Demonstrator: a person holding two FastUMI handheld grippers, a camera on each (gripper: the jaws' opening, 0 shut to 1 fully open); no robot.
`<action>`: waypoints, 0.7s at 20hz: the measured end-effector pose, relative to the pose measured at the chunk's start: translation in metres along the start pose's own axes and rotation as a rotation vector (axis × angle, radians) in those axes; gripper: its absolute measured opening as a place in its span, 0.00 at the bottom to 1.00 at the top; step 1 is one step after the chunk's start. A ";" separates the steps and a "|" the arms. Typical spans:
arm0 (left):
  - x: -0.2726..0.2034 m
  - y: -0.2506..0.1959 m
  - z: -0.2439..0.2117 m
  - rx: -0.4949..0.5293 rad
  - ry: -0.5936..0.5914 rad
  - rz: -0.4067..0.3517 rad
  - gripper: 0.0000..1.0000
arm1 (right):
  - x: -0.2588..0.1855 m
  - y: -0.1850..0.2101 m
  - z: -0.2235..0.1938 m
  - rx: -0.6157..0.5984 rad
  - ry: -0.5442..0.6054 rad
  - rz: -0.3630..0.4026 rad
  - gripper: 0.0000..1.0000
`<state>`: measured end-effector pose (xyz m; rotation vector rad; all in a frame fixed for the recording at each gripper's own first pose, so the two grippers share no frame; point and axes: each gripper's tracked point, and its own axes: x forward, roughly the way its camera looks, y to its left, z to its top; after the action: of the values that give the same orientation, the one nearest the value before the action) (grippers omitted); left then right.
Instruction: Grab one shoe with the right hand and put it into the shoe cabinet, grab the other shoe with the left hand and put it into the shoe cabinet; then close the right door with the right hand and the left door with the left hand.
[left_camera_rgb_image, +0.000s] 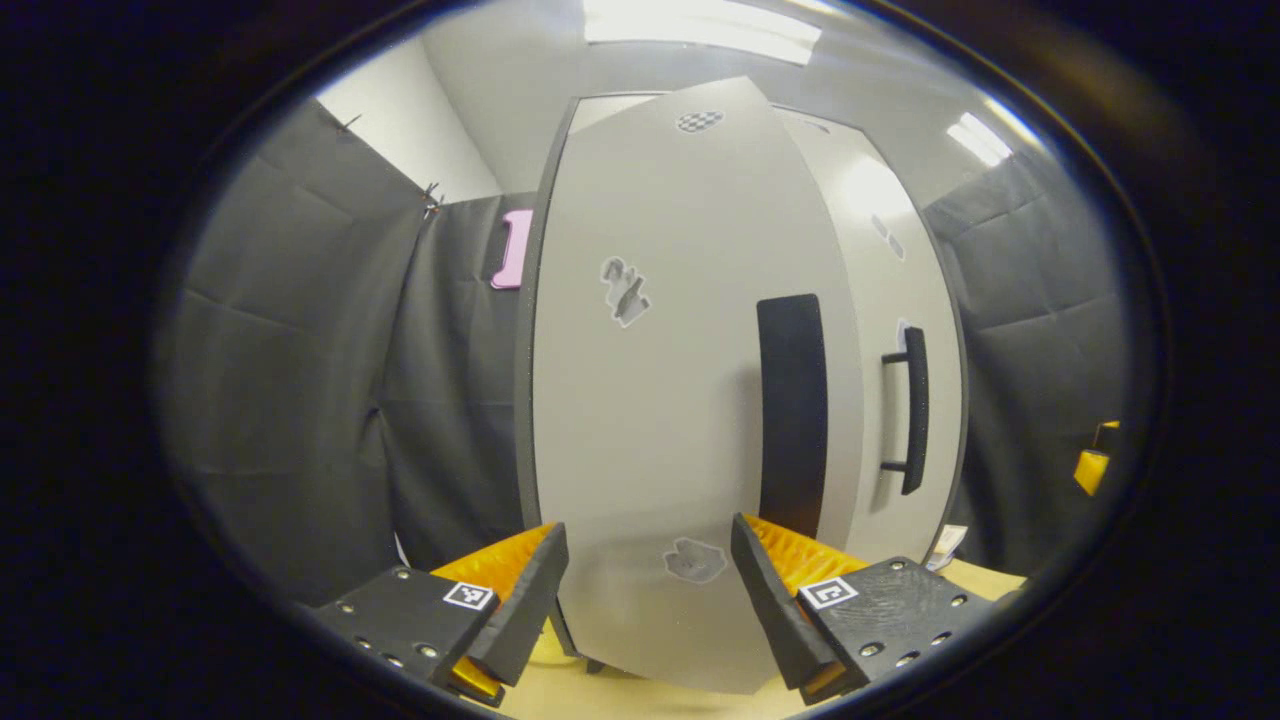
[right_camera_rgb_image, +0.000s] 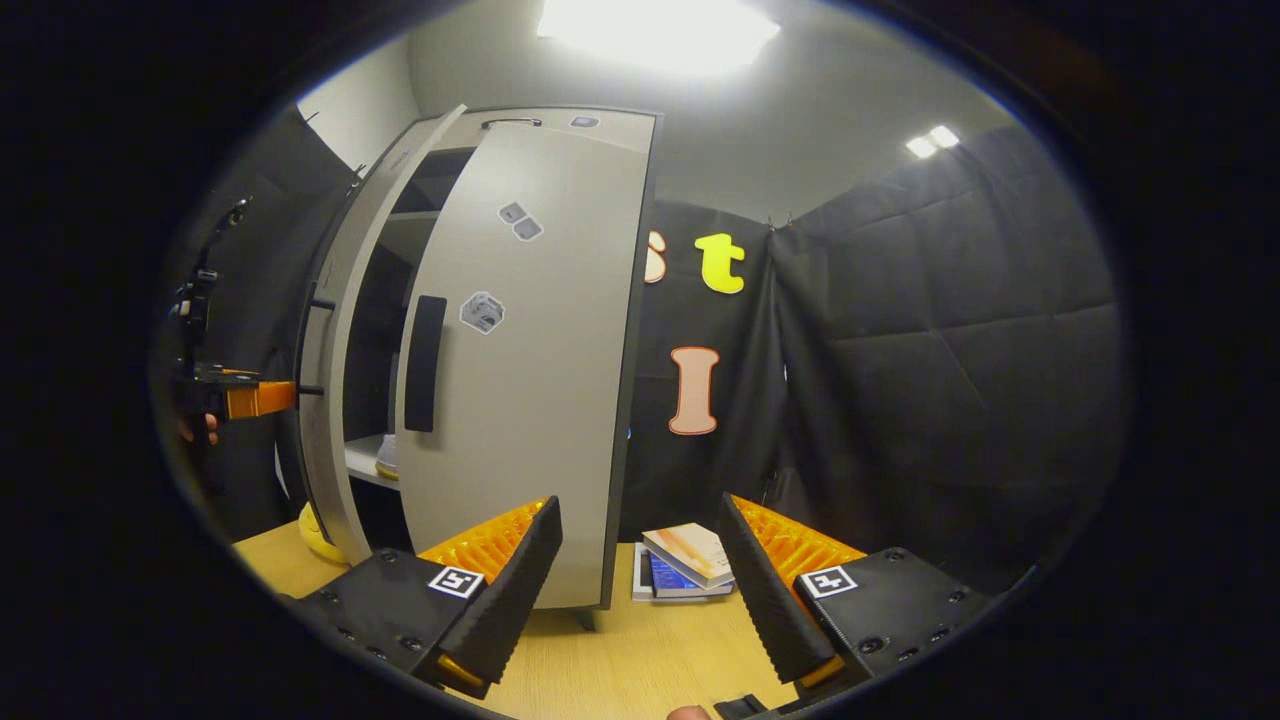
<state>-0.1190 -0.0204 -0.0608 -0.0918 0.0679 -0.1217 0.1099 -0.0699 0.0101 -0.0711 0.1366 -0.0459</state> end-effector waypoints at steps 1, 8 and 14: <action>-0.002 0.002 -0.001 0.000 0.005 0.001 1.00 | 0.001 0.001 0.000 0.004 0.003 0.008 0.99; -0.043 0.029 0.014 0.056 -0.011 0.021 0.99 | -0.005 0.010 0.018 0.064 -0.033 0.072 0.99; -0.113 0.075 0.022 0.063 -0.008 0.080 0.94 | -0.023 0.019 0.033 0.062 -0.062 0.102 0.99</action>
<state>-0.2204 0.0695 -0.0387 -0.0261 0.0598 -0.0430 0.0920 -0.0475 0.0440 -0.0038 0.0765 0.0541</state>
